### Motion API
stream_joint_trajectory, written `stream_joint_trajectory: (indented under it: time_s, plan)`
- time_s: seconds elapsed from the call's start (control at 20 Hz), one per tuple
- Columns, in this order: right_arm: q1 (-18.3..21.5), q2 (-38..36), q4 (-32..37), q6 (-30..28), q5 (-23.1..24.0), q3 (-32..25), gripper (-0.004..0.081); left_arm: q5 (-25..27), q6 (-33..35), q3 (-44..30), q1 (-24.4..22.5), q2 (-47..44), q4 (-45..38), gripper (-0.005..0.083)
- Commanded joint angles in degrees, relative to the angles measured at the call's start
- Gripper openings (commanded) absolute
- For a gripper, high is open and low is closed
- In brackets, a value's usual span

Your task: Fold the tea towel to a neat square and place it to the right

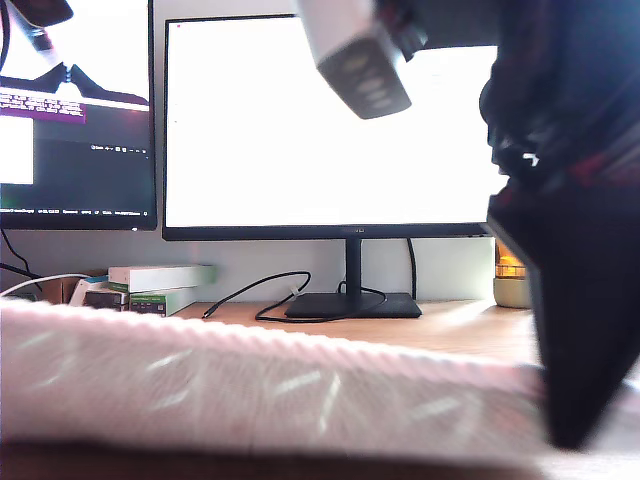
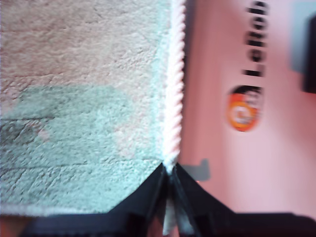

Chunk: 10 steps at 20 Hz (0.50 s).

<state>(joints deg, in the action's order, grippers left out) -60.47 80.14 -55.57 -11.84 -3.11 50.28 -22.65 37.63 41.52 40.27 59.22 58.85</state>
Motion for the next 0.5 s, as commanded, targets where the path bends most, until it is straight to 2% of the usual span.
stream_joint_trajectory:
  time_s: [0.0, 0.25, 0.45]
  plan:
    - [0.11, 0.07, -4.02, 0.09, 0.22, -0.96, -0.0013, -0.09, -0.37, 0.07, 0.81, -0.35, 2.73, -0.0024]
    - [0.17, 0.07, -5.35, 0.04, 0.55, -0.63, -0.0013, -0.57, -1.62, 0.07, 2.34, -0.35, 4.02, -0.0024]
    - [1.01, 0.07, -2.14, -0.20, 7.10, -0.52, -0.0013, 5.86, -1.31, 0.07, 1.79, -0.35, -0.52, -0.0024]
